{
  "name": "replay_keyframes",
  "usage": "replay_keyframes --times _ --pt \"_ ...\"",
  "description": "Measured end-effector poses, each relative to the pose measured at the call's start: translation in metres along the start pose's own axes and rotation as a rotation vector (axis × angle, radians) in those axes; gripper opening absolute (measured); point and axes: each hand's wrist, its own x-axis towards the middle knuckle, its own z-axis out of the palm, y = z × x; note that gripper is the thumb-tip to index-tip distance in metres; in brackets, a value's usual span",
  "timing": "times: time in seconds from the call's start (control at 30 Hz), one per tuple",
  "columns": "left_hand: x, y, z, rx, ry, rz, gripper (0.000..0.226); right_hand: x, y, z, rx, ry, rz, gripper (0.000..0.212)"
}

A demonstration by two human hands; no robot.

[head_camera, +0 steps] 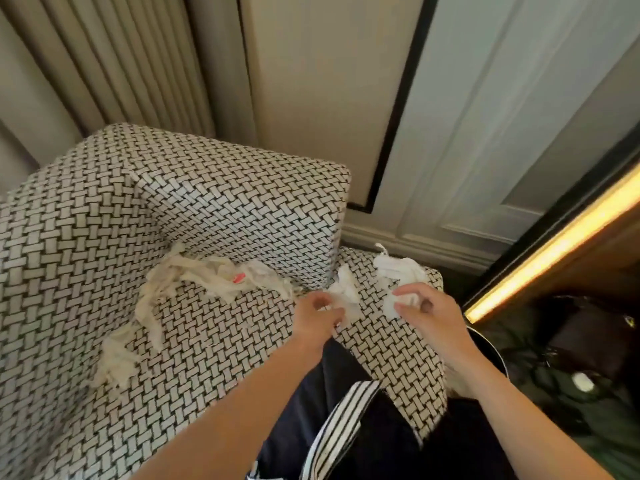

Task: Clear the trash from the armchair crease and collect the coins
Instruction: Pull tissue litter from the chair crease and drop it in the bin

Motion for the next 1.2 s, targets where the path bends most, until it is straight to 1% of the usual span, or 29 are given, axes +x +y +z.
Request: replay_keyframes --times 0.1,0.2,0.33,0.47,0.53,0.6,0.67,0.73,0.87,1.07,1.13,1.2 --pt "0.006 -0.005 0.045 0.061 -0.147 -0.065 0.03 -0.007 0.029 -0.037 -0.035 0.079 0.021 0.022" --pt "0.007 -0.009 0.091 0.113 -0.228 -0.144 0.033 -0.014 0.059 -0.072 -0.08 0.147 0.078 0.021" --pt "0.011 -0.014 0.141 0.204 -0.28 -0.17 0.035 -0.018 0.092 -0.103 -0.117 0.206 0.145 0.019" --pt "0.009 -0.017 0.193 0.266 -0.352 -0.151 0.029 -0.02 0.125 -0.125 -0.142 0.259 0.247 0.016" --pt "0.006 -0.018 0.208 0.237 -0.442 -0.168 0.026 -0.019 0.136 -0.13 -0.12 0.269 0.275 0.018" --pt "0.003 -0.019 0.219 0.194 -0.572 -0.179 0.024 -0.017 0.147 -0.135 -0.089 0.284 0.318 0.019" --pt "0.003 -0.022 0.222 0.218 -0.67 -0.181 0.024 -0.014 0.156 -0.137 -0.074 0.282 0.362 0.017" --pt "0.006 -0.027 0.22 0.259 -0.723 -0.192 0.025 -0.01 0.166 -0.139 -0.052 0.268 0.41 0.015" --pt "0.016 -0.034 0.21 0.338 -0.715 -0.204 0.022 -0.005 0.178 -0.139 0.001 0.16 0.494 0.018" --pt "0.027 -0.038 0.198 0.295 -0.668 -0.208 0.02 0.005 0.186 -0.134 0.078 0.084 0.567 0.017" --pt "0.028 -0.037 0.197 0.299 -0.653 -0.213 0.02 0.006 0.186 -0.132 0.076 0.049 0.572 0.022" --pt "0.028 -0.036 0.197 0.305 -0.645 -0.22 0.02 0.005 0.186 -0.132 0.084 0.015 0.573 0.033"
